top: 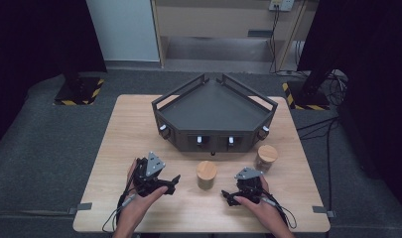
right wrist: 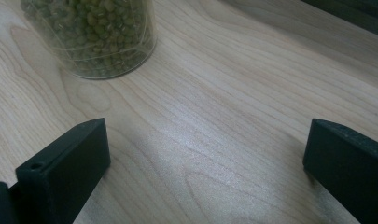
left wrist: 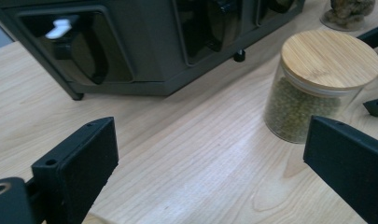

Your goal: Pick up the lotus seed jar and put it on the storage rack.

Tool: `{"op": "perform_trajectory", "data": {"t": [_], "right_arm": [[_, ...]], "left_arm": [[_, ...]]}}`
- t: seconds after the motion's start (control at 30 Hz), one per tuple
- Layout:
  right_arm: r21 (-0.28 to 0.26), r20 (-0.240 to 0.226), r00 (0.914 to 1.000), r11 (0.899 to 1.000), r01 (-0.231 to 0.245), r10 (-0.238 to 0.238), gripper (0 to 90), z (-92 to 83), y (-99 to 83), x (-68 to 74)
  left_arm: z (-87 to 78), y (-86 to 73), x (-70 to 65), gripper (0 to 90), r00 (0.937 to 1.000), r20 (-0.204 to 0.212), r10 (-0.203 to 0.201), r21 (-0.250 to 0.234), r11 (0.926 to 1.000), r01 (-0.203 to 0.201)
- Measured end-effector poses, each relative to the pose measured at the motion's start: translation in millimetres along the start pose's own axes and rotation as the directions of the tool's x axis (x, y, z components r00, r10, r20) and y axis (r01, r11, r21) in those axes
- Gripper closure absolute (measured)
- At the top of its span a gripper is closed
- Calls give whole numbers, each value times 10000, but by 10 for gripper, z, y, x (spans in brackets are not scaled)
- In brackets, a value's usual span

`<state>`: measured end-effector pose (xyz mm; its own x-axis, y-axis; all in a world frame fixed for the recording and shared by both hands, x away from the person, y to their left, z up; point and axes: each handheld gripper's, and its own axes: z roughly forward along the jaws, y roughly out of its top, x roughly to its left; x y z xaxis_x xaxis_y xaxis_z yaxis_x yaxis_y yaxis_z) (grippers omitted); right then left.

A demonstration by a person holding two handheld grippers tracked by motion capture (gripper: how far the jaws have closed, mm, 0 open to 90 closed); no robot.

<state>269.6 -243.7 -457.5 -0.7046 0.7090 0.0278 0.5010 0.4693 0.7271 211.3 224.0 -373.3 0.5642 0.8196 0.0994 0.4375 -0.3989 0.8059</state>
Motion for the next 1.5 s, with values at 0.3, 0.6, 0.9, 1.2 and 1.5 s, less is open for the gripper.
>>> {"op": "perform_trajectory", "data": {"t": [0.3,0.6,0.9,1.2,1.5], "right_arm": [[-8,8,10000,10000,-9,9,5,-1,-3,3],[-12,14,10000,10000,-11,11,5,-2,-4,5],[-13,26,10000,10000,-18,18,6,-3,-6,9],[-14,30,10000,10000,-21,21,6,-4,-7,10],[-14,39,10000,10000,-29,29,6,-5,-7,13]], "left_arm": [[-62,-119,148,22,9991,-327,-282,-39,9996,281],[-138,-212,266,23,9961,-691,-552,-249,9983,536],[-125,-332,328,24,9927,-886,-815,-236,9965,797],[-94,-454,361,27,9888,-1147,-958,-26,9954,961],[-34,-611,345,27,9865,-1261,-1049,-28,9944,1054]]}}
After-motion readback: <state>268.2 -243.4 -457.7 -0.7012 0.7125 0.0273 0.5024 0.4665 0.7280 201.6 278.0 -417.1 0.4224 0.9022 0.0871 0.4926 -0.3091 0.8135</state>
